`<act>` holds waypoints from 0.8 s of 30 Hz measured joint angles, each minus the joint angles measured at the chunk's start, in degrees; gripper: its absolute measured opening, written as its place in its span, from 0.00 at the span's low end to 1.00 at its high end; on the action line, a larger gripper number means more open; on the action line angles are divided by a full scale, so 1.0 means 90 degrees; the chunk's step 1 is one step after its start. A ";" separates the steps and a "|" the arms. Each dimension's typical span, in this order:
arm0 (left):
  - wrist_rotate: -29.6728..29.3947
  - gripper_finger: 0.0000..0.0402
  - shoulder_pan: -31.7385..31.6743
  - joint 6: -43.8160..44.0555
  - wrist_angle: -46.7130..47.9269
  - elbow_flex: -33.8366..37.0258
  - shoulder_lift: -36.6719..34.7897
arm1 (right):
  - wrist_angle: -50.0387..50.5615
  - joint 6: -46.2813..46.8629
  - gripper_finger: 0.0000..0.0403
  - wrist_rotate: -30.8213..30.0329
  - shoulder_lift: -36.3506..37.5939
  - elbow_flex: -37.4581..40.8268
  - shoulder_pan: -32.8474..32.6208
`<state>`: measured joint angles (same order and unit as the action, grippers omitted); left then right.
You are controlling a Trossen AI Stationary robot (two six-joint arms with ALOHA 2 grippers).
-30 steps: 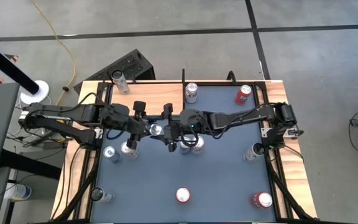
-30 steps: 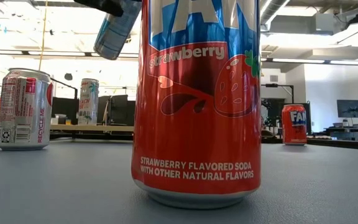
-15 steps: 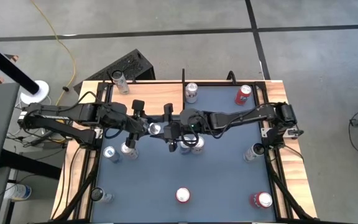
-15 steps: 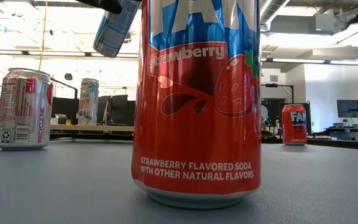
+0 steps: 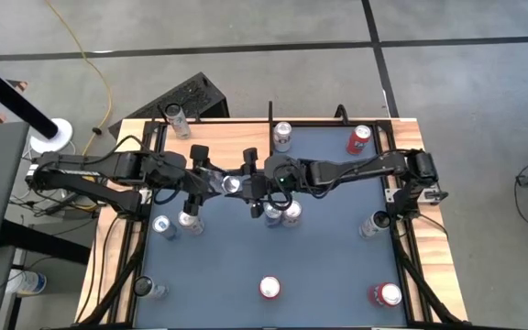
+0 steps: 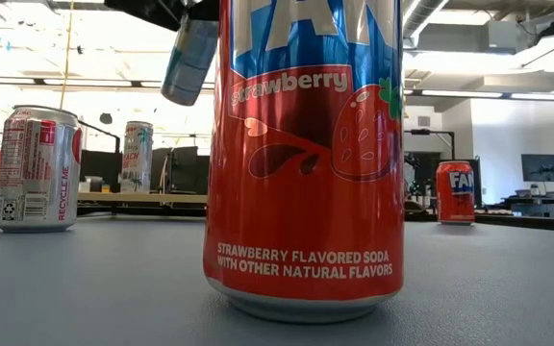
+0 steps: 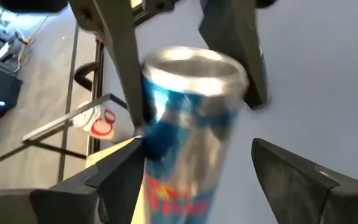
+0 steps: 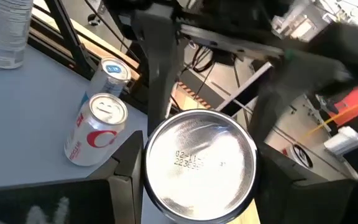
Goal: Place canned beverage on shelf
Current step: Put the middle blue soda can on the shelf
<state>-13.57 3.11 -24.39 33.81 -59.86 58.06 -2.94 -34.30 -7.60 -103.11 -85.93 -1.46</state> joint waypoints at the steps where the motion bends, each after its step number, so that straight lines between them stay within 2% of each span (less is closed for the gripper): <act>1: -0.0047 0.69 0.0002 0.0029 0.0101 0.0000 -0.0090 | 0.0007 0.0054 0.48 0.0014 0.0013 0.0000 0.0047; 8: 0.0082 0.69 -0.0166 0.0671 0.0382 0.0068 -0.1100 | 0.0020 0.0116 0.48 0.0170 0.0015 -0.0005 0.0391; 12: 0.0061 0.69 -0.0204 0.1209 -0.0530 0.0990 -0.2107 | -0.0051 0.0159 0.48 0.0763 0.0017 -0.0005 0.0651; 15: -0.0378 0.69 -0.0202 0.1756 -0.1631 0.1963 -0.2980 | -0.0488 0.0260 0.48 0.1280 0.0015 -0.0005 0.0860; 20: -0.1351 0.70 -0.0202 0.3197 -0.3351 0.3123 -0.4346 | -0.0949 0.0126 0.48 0.1348 0.0025 -0.0007 0.1049; 24: -0.2317 0.70 -0.0204 0.4527 -0.3729 0.3601 -0.5178 | -0.0964 -0.0203 0.48 0.1356 0.0097 -0.0005 0.1048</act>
<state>-34.42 1.28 16.35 0.25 -27.45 11.46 -11.62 -36.12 4.60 -102.24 -85.97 7.97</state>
